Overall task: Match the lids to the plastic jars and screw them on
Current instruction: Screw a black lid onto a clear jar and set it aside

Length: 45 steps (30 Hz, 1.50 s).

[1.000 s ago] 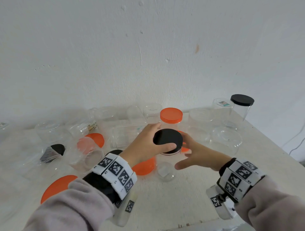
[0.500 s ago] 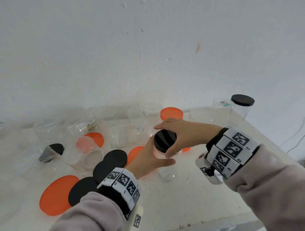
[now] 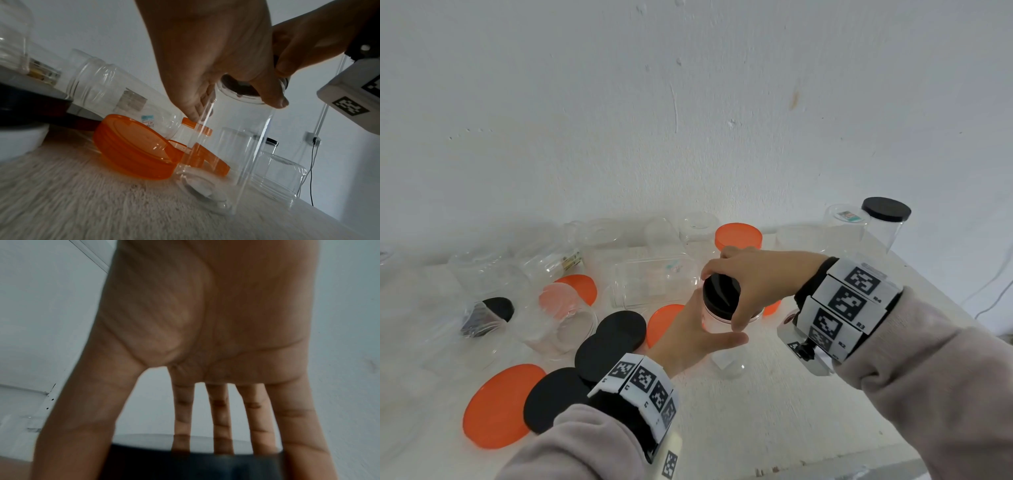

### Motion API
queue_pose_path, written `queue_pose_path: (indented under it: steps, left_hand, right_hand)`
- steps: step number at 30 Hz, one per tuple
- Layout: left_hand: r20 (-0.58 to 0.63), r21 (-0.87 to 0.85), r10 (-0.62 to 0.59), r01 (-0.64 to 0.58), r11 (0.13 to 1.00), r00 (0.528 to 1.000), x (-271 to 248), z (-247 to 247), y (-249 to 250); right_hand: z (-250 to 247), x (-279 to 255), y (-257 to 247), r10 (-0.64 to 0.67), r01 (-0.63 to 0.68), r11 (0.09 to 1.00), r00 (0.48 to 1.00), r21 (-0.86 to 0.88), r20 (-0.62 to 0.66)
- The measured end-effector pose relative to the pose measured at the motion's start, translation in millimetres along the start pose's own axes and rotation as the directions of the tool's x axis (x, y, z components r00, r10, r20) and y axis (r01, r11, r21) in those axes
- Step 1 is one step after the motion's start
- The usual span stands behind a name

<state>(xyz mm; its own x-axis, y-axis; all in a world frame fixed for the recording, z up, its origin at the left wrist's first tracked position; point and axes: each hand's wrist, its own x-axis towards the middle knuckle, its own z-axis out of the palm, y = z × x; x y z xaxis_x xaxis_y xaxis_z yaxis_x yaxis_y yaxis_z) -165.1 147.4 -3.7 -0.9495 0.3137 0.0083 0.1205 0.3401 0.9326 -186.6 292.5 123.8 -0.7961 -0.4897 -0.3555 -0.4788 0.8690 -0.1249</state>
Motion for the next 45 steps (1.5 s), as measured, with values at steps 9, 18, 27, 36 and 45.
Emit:
queue_pose_path:
  steps: [9,18,27,36,45]
  left_hand:
    - [0.016,-0.001,-0.009,0.009,1.000,1.000,2.2,-0.4,-4.1]
    - [0.013,-0.006,0.007,-0.007,1.000,1.000,2.8,0.1,-6.1]
    - [0.016,0.021,-0.014,0.014,1.000,1.000,0.6,-0.6,-4.0]
    - [0.019,0.003,0.002,-0.002,1.000,1.000,-0.3,-0.5,-6.3]
    - [0.024,0.050,0.024,-0.025,0.998,0.999,1.9,-1.7,-3.5]
  right_hand:
    - [-7.6,0.0,4.3,-0.078,0.079,0.997,0.994,-0.003,0.075]
    - [-9.4,2.8,8.1,-0.100,0.100,0.995,0.989,0.005,0.109]
    - [-9.0,2.6,4.2,-0.086,0.089,0.994,0.995,-0.057,0.054]
    - [-2.9,2.0,2.7,0.016,-0.017,1.000,1.000,-0.019,-0.008]
    - [-8.9,2.5,2.5,-0.079,0.083,0.993,0.996,-0.086,0.045]
